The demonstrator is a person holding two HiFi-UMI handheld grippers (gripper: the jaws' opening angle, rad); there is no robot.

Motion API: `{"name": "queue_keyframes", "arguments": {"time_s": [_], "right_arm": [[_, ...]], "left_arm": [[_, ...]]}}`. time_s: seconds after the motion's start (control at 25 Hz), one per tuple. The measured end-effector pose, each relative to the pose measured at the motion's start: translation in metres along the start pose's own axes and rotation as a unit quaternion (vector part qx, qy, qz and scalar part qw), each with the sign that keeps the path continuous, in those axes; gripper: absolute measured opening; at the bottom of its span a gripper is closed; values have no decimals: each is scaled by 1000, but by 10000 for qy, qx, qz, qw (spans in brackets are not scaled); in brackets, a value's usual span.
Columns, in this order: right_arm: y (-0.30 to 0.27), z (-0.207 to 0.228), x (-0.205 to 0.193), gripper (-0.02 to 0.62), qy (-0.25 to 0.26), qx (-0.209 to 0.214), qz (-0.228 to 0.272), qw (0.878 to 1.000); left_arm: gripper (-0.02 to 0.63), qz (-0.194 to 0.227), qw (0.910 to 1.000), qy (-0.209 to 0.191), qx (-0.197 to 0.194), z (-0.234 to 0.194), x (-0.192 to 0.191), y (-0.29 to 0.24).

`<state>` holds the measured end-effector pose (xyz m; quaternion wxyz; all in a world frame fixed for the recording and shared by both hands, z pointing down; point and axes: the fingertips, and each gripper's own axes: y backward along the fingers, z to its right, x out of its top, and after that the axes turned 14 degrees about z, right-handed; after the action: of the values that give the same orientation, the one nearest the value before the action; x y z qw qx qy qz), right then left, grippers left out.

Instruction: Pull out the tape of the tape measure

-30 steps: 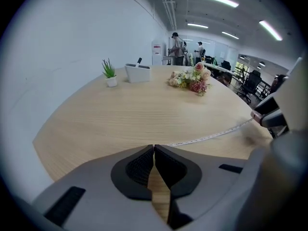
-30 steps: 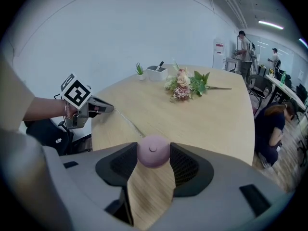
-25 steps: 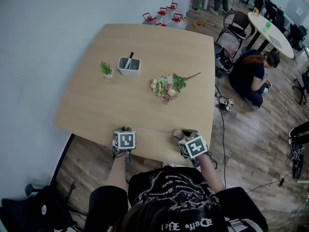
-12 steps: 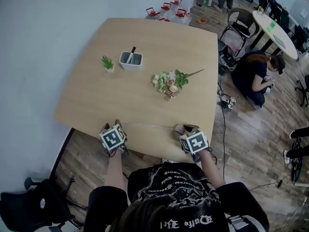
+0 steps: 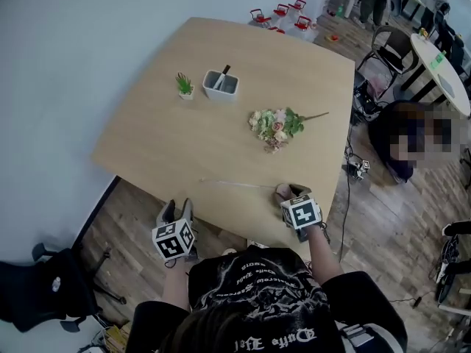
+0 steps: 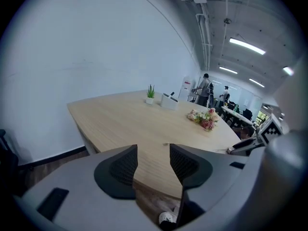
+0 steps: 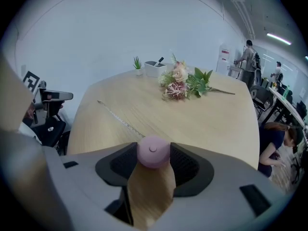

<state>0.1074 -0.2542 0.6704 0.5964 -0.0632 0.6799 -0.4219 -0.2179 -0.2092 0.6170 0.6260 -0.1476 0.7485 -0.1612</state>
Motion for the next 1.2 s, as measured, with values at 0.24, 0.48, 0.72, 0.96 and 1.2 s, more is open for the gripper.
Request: {"name": "queue_keyframes", "arguments": {"time_s": [0.24,0.48,0.72,0.96,1.2], "right_arm": [[-4,5,-2,232,77,11,117,9999],[1,-1,2,276,-89,-32,279,9996],[41,-6,34,276,-85,-471,1210,9915],[110,-32,76,276,71,-652,2300,9710],[164,-42,87,276,354,-960,2939,9503]], "left_arm": [[218,288,9989,246,-259,7,-4,40],[218,392,9983,197,-378,9,-5,57],[218,680,9929,-55,-976,42,12,54],[218,1300,9688,-351,-2079,105,50,64],[218,1758,9458,-645,-2652,135,69,84]]}}
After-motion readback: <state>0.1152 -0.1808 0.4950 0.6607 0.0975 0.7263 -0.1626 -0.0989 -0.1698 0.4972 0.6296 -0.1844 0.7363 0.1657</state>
